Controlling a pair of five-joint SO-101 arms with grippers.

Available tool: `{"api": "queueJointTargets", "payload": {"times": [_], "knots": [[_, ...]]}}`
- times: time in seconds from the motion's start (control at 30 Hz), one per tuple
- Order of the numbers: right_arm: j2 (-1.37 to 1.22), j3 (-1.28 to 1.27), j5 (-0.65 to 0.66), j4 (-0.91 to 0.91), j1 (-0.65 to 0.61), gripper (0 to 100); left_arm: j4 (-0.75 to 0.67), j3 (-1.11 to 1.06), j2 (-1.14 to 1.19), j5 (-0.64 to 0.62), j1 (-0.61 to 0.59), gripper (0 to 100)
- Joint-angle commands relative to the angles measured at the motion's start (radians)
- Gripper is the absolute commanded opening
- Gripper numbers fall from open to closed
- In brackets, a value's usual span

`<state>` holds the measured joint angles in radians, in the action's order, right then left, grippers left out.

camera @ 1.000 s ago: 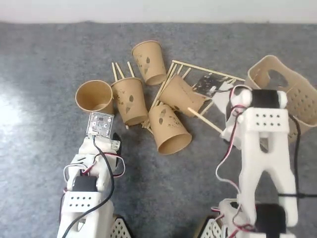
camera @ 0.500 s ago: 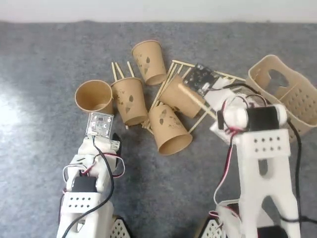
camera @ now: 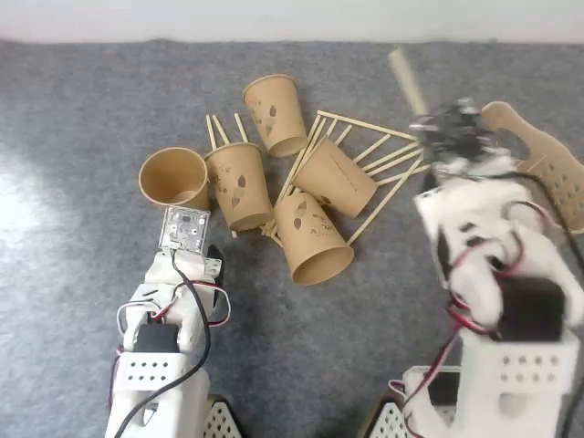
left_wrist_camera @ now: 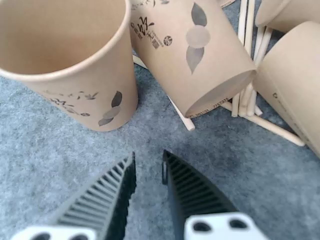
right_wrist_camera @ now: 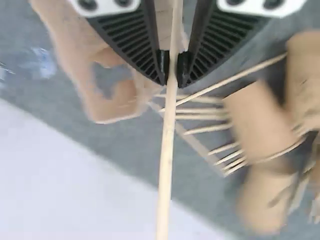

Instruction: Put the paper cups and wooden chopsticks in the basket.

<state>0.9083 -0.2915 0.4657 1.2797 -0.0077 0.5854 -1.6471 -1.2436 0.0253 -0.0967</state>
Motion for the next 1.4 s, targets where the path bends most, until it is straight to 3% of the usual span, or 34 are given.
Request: {"api": "queueJointTargets", "payload": {"times": [0.0, 0.13, 0.27, 0.53, 0.73, 0.93, 1.37], "knots": [[0.056, 0.015, -0.055, -0.061, 0.134, 0.7, -0.025, 0.010, -0.011, -0.002, 0.005, 8], [0.087, -0.074, -0.163, -0.180, 0.240, 0.7, -0.025, 0.010, -0.011, -0.002, 0.005, 8], [0.160, -0.235, -0.178, -0.340, 0.294, 0.7, -0.025, 0.010, -0.011, -0.002, 0.005, 8], [0.395, -0.483, -0.275, -0.604, 0.257, 0.6, -0.025, 0.010, -0.011, -0.002, 0.006, 8], [0.409, -0.480, -0.348, -0.591, 0.157, 0.6, -0.025, 0.008, -0.011, -0.002, 0.006, 8], [0.415, -0.494, -0.466, -0.578, 0.147, 0.6, -0.026, 0.004, -0.011, -0.002, 0.006, 8], [0.417, -0.473, -0.473, -0.624, 0.157, 0.6, -0.026, 0.007, -0.011, -0.008, 0.006, 8]]}}
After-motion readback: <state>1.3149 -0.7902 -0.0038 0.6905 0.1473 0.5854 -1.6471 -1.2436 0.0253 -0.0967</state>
